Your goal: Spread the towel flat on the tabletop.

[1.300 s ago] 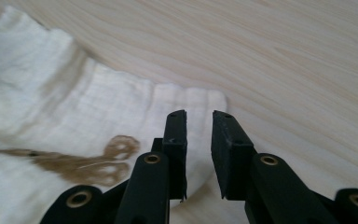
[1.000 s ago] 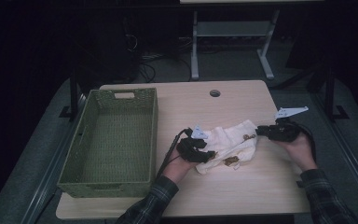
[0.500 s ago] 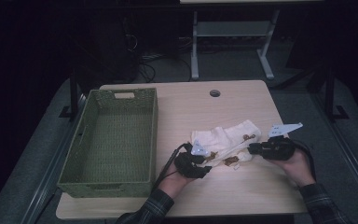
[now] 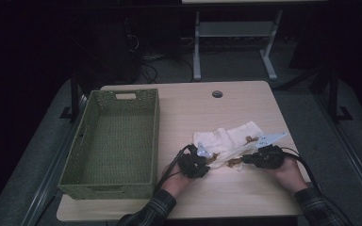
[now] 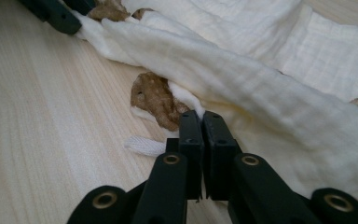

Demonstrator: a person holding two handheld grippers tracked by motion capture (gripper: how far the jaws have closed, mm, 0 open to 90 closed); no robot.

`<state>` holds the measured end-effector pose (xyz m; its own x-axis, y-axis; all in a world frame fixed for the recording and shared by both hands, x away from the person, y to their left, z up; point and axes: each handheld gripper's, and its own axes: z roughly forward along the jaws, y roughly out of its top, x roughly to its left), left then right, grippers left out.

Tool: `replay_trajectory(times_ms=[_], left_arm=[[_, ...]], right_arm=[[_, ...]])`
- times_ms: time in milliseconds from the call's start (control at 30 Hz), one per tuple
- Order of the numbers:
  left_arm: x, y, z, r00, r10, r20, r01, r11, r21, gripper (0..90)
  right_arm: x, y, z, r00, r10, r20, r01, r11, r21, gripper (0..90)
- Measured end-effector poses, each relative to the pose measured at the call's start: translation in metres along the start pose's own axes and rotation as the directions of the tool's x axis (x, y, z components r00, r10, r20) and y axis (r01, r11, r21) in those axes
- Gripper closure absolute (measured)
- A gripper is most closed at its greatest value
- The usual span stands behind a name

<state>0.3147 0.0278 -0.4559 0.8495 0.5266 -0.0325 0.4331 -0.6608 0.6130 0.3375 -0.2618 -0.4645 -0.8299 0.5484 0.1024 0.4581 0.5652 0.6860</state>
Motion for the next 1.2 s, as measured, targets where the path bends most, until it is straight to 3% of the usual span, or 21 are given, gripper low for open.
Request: replay_trajectory(times_ms=[100, 233, 300, 400, 533, 700, 867, 1033, 1200], left_arm=[[0.002, 0.002, -0.005, 0.9999, -0.008, 0.014, 0.008, 0.9999, -0.011, 80.5], [0.003, 0.009, -0.022, 0.9997, -0.02, 0.012, 0.021, 0.9957, -0.091, 81.3], [0.004, 0.014, -0.031, 0.9996, -0.029, -0.005, 0.028, 0.9906, -0.134, 81.5], [0.009, 0.019, -0.04, 0.9975, -0.069, 0.014, 0.07, 0.9783, -0.195, 81.8], [0.014, 0.025, -0.042, 0.9948, -0.101, -0.012, 0.096, 0.9727, -0.211, 82.1], [0.02, 0.032, -0.034, 0.9901, -0.139, -0.021, 0.131, 0.9675, -0.217, 82.5], [0.032, 0.036, -0.015, 0.9862, -0.152, -0.067, 0.137, 0.9726, -0.188, 82.4], [0.046, 0.038, 0.004, 0.9766, -0.177, -0.123, 0.157, 0.9749, -0.158, 82.0], [0.054, 0.036, 0.018, 0.9719, -0.19, -0.139, 0.172, 0.9761, -0.133, 78.2]], right_arm=[[-0.001, 0.0, -0.003, 1.0, -0.006, -0.002, 0.006, 1.0, -0.013, 88.4], [-0.003, 0.003, -0.018, 1.0, 0.004, -0.004, -0.004, 0.998, -0.06, 88.5], [-0.006, 0.003, -0.026, 1.0, -0.002, 0.0, 0.002, 0.996, -0.088, 88.4], [-0.012, 0.003, -0.04, 0.9999, 0.001, 0.016, 0.001, 0.992, -0.127, 88.4], [-0.024, -0.002, -0.06, 0.9986, 0.028, 0.045, -0.021, 0.987, -0.157, 88.5], [-0.04, -0.009, -0.073, 0.9966, 0.068, 0.045, -0.059, 0.981, -0.184, 88.7], [-0.054, -0.011, -0.061, 0.9942, 0.098, 0.045, -0.089, 0.982, -0.164, 88.5], [-0.066, -0.007, -0.036, 0.9921, 0.108, 0.065, -0.1, 0.989, -0.112, 88.2], [-0.071, -0.007, -0.017, 0.9881, 0.126, 0.088, -0.121, 0.991, -0.066, 84.9]])
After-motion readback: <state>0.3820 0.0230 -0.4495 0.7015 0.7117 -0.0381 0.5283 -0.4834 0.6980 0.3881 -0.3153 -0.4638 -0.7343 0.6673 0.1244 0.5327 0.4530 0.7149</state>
